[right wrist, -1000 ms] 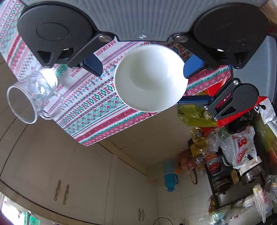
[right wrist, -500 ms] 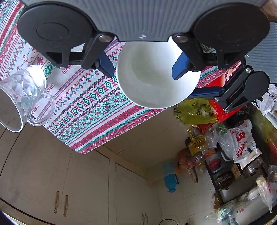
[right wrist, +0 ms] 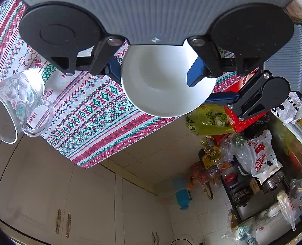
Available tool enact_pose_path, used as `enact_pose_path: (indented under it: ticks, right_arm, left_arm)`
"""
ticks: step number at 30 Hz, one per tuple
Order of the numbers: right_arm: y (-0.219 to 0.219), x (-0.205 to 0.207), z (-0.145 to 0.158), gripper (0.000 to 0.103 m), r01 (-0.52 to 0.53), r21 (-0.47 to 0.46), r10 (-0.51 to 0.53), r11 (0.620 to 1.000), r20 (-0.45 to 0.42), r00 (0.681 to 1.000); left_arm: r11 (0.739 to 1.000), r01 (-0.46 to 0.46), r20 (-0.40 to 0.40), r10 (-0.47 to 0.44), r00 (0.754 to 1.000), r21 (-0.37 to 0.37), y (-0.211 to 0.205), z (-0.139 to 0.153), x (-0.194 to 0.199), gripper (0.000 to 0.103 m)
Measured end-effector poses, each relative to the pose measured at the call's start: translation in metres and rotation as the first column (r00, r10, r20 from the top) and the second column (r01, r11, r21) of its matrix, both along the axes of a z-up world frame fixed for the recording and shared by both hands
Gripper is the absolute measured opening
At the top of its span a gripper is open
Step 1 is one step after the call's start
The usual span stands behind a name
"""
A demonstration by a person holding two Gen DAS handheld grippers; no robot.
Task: Organize plates and bowls
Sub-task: 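Carry the white bowl with the right tool over the bowl before the left tool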
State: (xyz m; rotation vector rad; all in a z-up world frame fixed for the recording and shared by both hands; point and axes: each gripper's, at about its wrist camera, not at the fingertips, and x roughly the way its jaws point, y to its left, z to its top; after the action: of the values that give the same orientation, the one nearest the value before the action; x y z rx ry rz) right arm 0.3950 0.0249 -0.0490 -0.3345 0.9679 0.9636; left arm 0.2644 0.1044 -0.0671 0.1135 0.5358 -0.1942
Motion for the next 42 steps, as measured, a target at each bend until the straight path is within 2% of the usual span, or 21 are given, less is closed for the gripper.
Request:
enact_pose_path:
  ticks: [6,24,31,42]
  right_arm:
    - [-0.002,0.000,0.000,0.077,0.000,0.010,0.000,1.000,-0.005,1.000]
    - [-0.008,-0.008,0.006,0.078,0.000,0.031,0.001,1.000,-0.024,1.000]
    - [-0.017,-0.023,0.016,0.078,0.009,0.037,-0.008,0.999,-0.026,1.000]
    - [-0.043,-0.073,0.038,0.080,0.026,0.037,-0.025,0.999,-0.008,1.000]
  left_arm:
    - [0.999,0.006,-0.021,-0.007,1.000,-0.050,0.005,0.000,0.005,0.093]
    - [0.999,0.020,-0.035,-0.021,0.999,-0.032,0.002,0.005,-0.002,0.093]
    - [0.999,0.047,-0.025,-0.048,0.999,-0.020,-0.006,0.019,-0.020,0.093]
    - [0.994,0.113,-0.013,-0.113,0.993,-0.005,-0.021,0.047,-0.062,0.093]
